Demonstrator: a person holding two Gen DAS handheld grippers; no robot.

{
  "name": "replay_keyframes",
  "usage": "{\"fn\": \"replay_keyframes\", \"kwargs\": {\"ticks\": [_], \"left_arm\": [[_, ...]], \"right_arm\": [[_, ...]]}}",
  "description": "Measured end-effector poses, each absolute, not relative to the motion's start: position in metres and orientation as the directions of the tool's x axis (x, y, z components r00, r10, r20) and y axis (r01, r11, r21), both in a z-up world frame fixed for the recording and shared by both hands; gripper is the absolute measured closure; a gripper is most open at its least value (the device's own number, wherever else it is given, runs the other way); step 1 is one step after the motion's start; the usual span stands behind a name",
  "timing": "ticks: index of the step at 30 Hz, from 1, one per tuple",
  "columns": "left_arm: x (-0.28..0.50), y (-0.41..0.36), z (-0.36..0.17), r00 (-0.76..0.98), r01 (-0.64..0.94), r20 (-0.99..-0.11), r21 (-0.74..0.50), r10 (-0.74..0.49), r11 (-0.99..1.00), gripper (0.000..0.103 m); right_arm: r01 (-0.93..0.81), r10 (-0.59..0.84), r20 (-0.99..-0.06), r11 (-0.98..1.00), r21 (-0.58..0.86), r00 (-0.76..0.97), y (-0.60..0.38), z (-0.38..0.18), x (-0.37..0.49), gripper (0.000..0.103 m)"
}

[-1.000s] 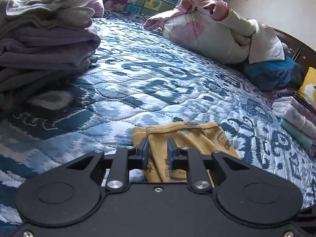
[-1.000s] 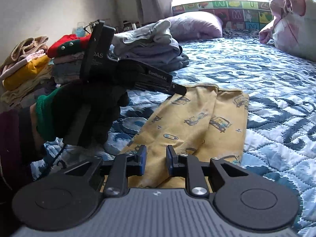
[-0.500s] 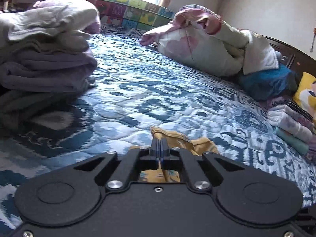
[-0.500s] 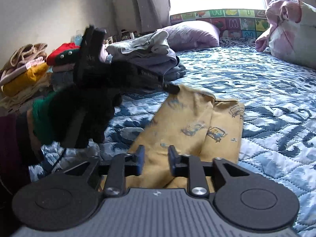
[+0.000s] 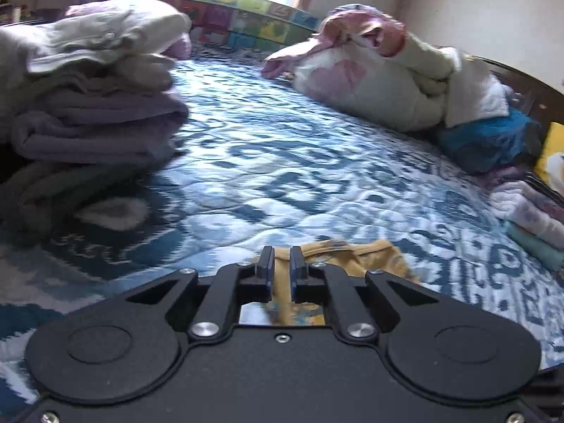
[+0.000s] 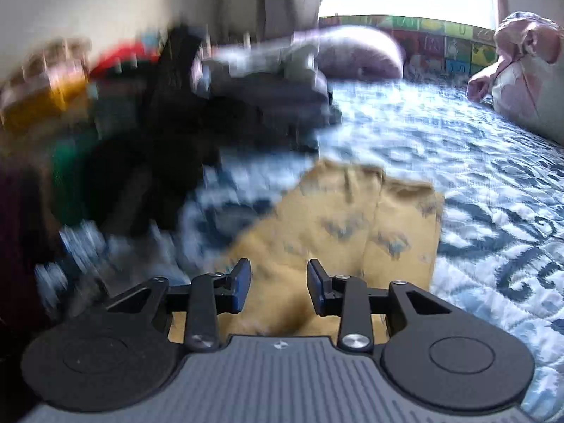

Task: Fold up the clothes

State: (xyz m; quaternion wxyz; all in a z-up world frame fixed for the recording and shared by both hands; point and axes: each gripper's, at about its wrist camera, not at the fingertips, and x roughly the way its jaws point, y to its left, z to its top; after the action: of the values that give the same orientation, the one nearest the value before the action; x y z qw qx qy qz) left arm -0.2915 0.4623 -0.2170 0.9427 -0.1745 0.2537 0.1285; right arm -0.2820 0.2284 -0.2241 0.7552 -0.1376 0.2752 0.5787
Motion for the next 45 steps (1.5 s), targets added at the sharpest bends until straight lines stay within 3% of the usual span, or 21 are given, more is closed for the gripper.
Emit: {"fn": "replay_keyframes", "kwargs": {"ticks": [4,10,20,21,24,29,33,39,43,45], "left_arm": [[-0.276,0.453,-0.235,0.791,-0.322,-0.598,-0.221,0.133,0.921,0.096],[-0.283,0.459,-0.217,0.836,-0.322,-0.530,-0.261,0.143,0.910,0.096],[-0.250,0.461,-0.236,0.775,-0.320,-0.622,-0.227,0.116,0.920,0.095],[-0.254,0.461,-0.233,0.780,-0.324,-0.614,-0.229,0.122,0.918,0.093],[-0.266,0.455,-0.224,0.791,-0.336,-0.593,-0.219,0.149,0.916,0.072],[-0.298,0.425,-0.198,0.848,-0.281,-0.519,-0.267,0.108,0.922,0.072],[-0.319,0.378,-0.195,0.825,-0.225,-0.562,-0.221,0.065,0.949,0.072],[-0.371,0.322,-0.208,0.802,-0.135,-0.597,-0.217,-0.021,0.967,0.077],[-0.378,0.298,-0.235,0.752,-0.140,-0.660,-0.138,0.014,0.980,0.080],[-0.387,0.298,-0.233,0.762,-0.164,-0.647,-0.150,0.029,0.975,0.080]], "right_arm": [[-0.954,0.766,-0.620,0.286,0.093,0.169,0.230,-0.228,-0.284,0.066],[-0.967,0.806,-0.567,0.246,0.057,0.172,0.218,-0.218,-0.297,0.067],[-0.991,0.784,-0.611,0.131,-0.015,0.113,0.216,-0.228,-0.330,0.062],[-0.992,0.784,-0.610,0.126,-0.022,0.113,0.215,-0.228,-0.331,0.062],[-0.990,0.795,-0.597,0.140,0.005,0.109,0.206,-0.221,-0.326,0.062],[-0.935,0.819,-0.535,0.327,0.139,0.207,0.170,-0.201,-0.278,0.062],[-0.865,0.826,-0.506,0.425,0.268,0.249,0.137,-0.197,-0.246,0.064],[-0.894,0.814,-0.517,0.407,0.185,0.264,0.106,-0.200,-0.270,0.075],[-0.930,0.819,-0.528,0.342,0.131,0.226,0.105,-0.212,-0.296,0.081],[-0.943,0.747,-0.625,0.328,0.053,0.225,0.122,-0.229,-0.308,0.082]]}}
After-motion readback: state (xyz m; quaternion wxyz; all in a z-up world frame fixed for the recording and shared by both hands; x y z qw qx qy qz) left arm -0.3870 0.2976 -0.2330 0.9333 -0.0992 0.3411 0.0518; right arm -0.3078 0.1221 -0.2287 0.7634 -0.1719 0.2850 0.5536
